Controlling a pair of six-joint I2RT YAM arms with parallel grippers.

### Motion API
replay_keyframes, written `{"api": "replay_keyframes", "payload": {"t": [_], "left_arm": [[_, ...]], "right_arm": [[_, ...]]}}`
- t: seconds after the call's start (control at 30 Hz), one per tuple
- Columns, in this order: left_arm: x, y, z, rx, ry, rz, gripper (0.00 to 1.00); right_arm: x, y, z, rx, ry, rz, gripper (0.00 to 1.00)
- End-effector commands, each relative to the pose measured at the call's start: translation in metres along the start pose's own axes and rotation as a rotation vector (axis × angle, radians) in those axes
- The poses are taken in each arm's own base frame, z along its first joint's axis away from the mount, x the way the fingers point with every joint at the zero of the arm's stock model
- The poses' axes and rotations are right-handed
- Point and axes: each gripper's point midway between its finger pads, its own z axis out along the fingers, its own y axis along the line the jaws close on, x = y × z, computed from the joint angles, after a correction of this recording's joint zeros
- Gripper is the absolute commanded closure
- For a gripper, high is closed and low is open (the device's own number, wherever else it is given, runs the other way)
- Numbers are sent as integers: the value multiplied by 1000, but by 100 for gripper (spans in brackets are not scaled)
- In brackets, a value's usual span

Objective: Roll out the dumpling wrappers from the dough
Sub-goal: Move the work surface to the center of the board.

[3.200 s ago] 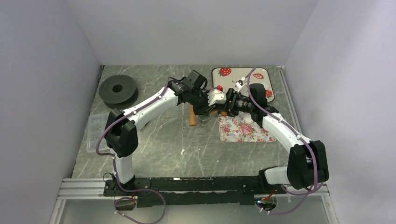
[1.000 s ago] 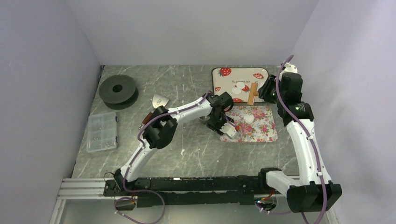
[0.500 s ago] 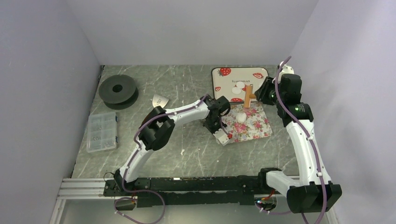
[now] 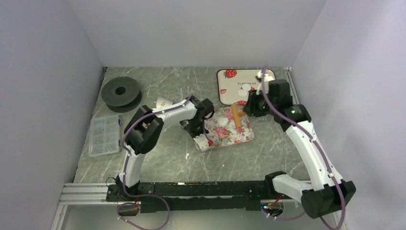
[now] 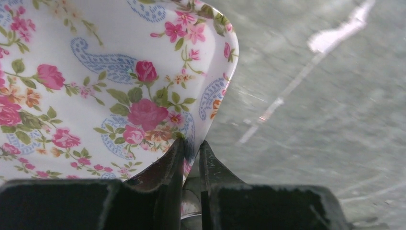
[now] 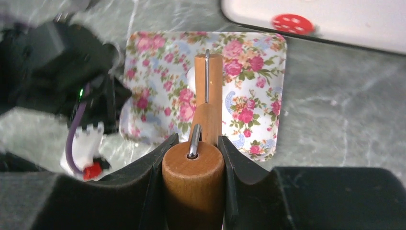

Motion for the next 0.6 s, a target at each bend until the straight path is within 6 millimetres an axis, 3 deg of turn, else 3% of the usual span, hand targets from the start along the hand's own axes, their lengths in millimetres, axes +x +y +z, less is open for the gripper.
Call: {"api": "replay_keyframes", "payload": {"t": [0.0,0.3,0.4,0.57], "left_arm": [[15,-63,-3,155,-8,31,100],[33,-118,0,268,30,85,100],[41,-133,-4,314,50,143,100],[36,-142,-5,332,36,193,100]], "right_arm": [[-17,40,-13,-66,-152,-278,100],[-14,50,11,6,-128,-573,100],[-19,61,8,-30,-185,-624,100],[-26,78,4,-118,-277,-665,100]]}}
